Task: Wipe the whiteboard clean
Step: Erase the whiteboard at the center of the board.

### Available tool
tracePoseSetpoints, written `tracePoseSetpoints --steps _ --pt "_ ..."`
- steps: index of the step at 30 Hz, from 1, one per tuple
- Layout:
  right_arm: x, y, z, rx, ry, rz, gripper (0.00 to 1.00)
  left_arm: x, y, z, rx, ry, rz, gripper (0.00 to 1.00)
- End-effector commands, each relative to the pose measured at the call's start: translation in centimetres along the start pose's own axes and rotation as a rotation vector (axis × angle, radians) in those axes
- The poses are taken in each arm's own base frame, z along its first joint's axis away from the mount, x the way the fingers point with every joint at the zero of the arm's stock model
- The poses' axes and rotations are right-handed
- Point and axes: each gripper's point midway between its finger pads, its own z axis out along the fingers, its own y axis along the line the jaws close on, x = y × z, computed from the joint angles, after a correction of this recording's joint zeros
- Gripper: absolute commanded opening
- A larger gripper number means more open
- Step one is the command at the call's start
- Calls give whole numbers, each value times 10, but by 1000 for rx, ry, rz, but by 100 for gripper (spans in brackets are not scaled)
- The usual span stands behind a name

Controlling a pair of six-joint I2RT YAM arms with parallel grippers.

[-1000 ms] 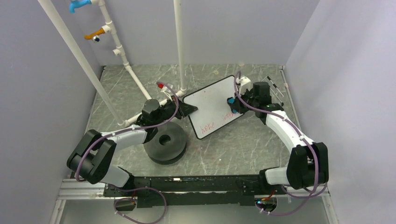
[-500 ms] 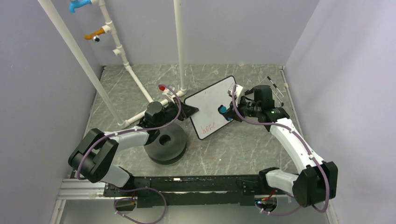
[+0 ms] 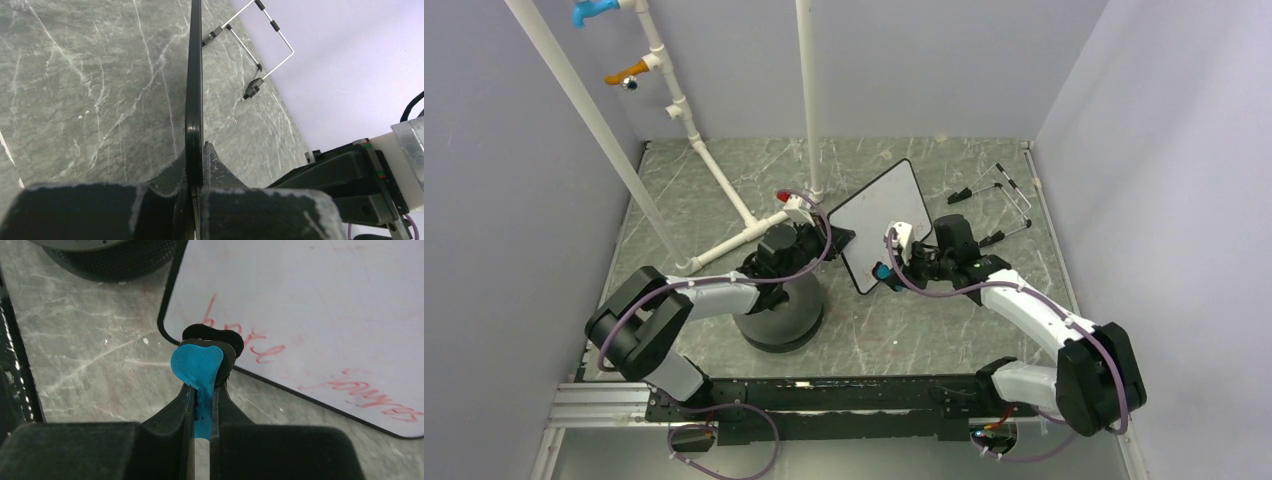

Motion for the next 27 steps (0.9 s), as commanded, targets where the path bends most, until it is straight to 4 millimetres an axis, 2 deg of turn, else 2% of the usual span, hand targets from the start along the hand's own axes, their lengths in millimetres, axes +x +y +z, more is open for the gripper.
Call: tracePoseSetpoints --steps 1,5,7,9,12,14,17,21,25,27 --pt "-24 -17 16 63 -91 90 0 -46 -34 5 80 -227 -10 0" --pt "-30 -25 23 84 -98 238 0 -42 -41 5 115 -218 -11 0" --pt "-34 -32 15 99 -102 253 0 -39 -43 3 133 -205 18 0" --pt "-44 -46 -4 118 -124 259 0 -35 -43 1 144 -187 77 0" --pt "-51 -56 -45 83 -123 221 0 -19 -43 0 186 -116 219 0" --pt "-50 -66 -72 116 -140 227 0 -6 -33 0 170 -61 314 0" --pt "-52 -75 -98 201 -168 205 0 6 -23 0 176 -22 457 0" --pt "-51 -84 -119 266 -182 221 0 22 -16 -2 207 24 644 0" --pt "-47 -84 -123 258 -190 246 0 38 -5 -4 227 76 817 0" --pt "-45 -83 -123 246 -187 256 0 43 -4 -6 241 97 852 8"
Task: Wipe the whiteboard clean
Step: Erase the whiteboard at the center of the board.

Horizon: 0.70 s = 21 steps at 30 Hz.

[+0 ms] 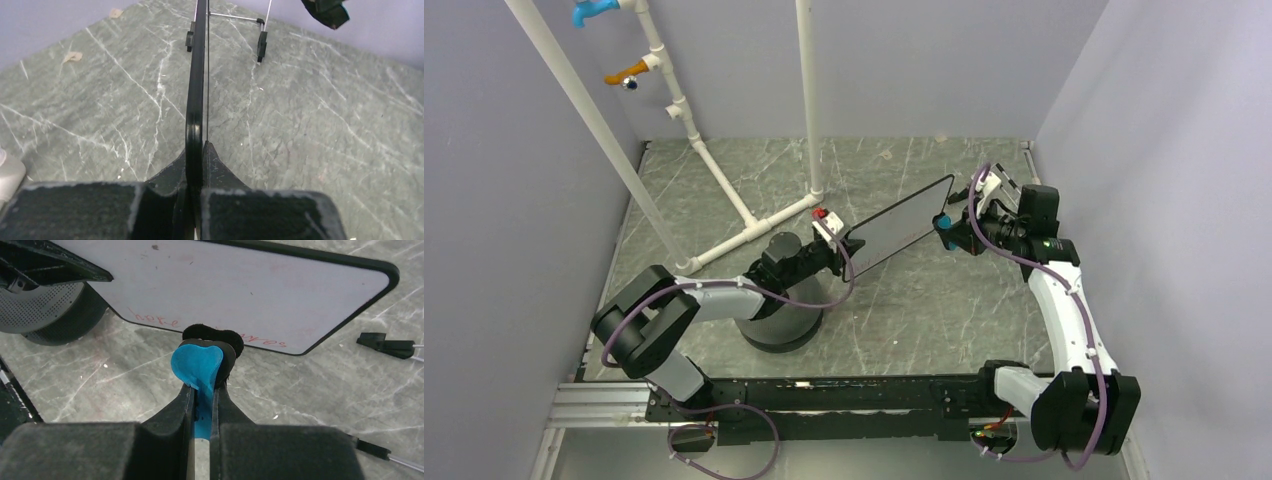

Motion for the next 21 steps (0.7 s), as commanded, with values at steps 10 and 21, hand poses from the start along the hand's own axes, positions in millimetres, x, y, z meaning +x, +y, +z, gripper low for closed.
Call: tracePoseSetpoints --steps 10,21 --pt "-8 10 -7 -69 -17 -5 0 29 -16 -2 147 168 182 32" --pt "-9 15 -11 -88 -23 -9 0 -19 -25 0 171 237 94 39"
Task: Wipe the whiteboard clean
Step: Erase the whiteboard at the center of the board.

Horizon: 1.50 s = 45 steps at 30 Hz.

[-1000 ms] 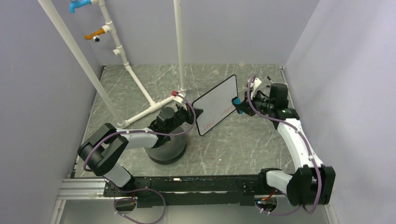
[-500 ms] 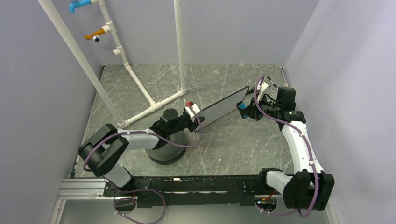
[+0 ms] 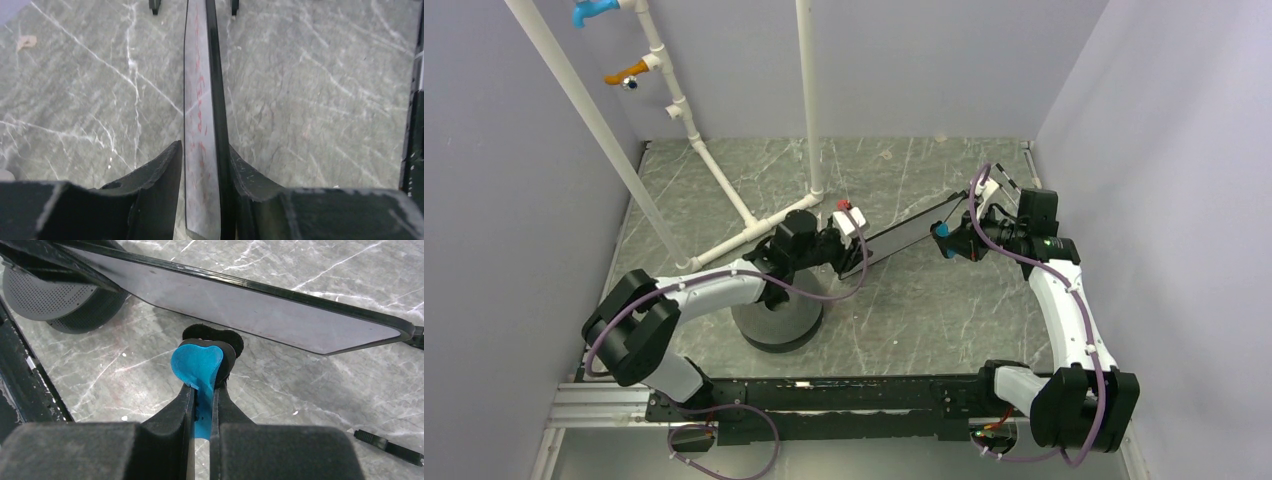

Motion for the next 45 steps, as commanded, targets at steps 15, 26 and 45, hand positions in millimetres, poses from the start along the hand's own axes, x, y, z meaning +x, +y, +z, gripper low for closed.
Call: tracePoseSetpoints --steps 15,26,45 --pt "-16 9 -5 -68 -22 -18 0 -35 13 9 50 340 -69 38" --pt "-7 12 -2 -110 4 6 0 -46 13 45 149 523 -54 36" --pt "10 85 28 -360 69 -316 0 -99 42 14 147 265 -330 0"
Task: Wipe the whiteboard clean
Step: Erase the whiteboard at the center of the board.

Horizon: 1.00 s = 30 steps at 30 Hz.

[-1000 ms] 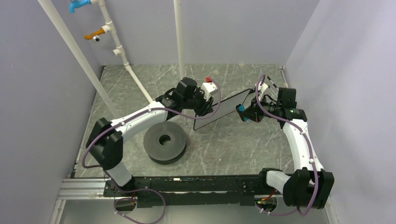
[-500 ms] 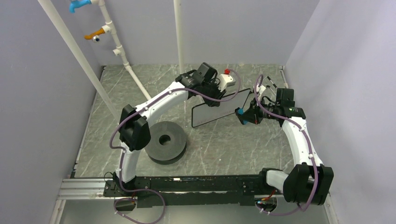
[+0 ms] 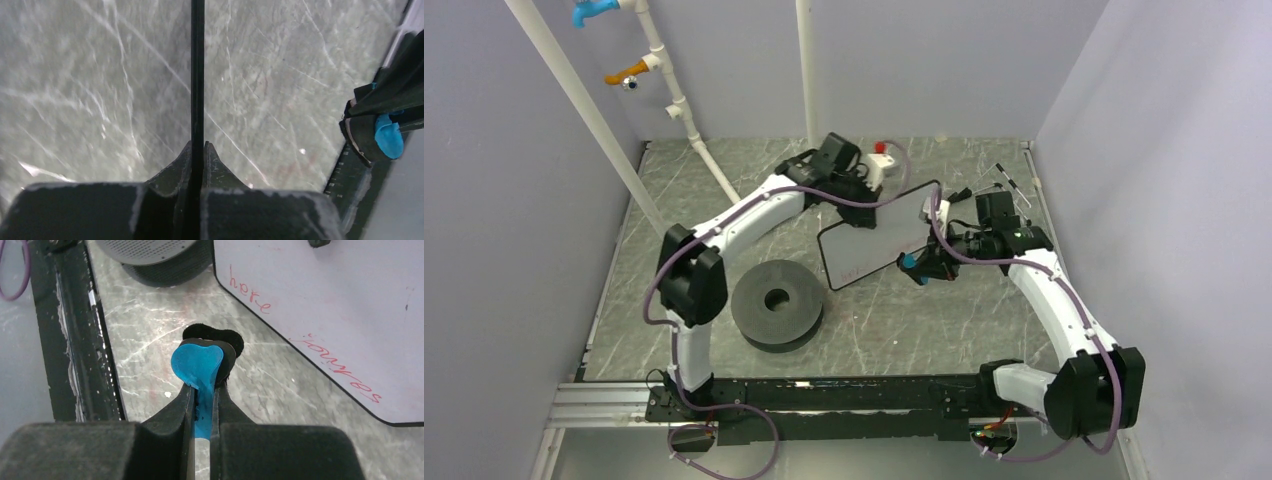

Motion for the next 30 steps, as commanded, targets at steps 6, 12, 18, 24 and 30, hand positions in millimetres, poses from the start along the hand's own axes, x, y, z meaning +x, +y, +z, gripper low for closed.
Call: tracePoseSetpoints --steps 6,12,18,24,30 --pt "-14 19 35 -73 -51 -503 0 -26 -11 -75 214 -255 -284 0" --pt "-17 -25 82 175 17 -521 0 -17 -10 -67 302 -282 -379 0" --pt "1 -40 107 246 61 -527 0 -5 3 -45 323 -299 -517 0" --pt "45 3 122 52 171 -680 0 8 9 -25 357 -298 -593 0" --pt "79 18 126 -17 263 -789 0 26 20 -5 329 -250 -609 0"
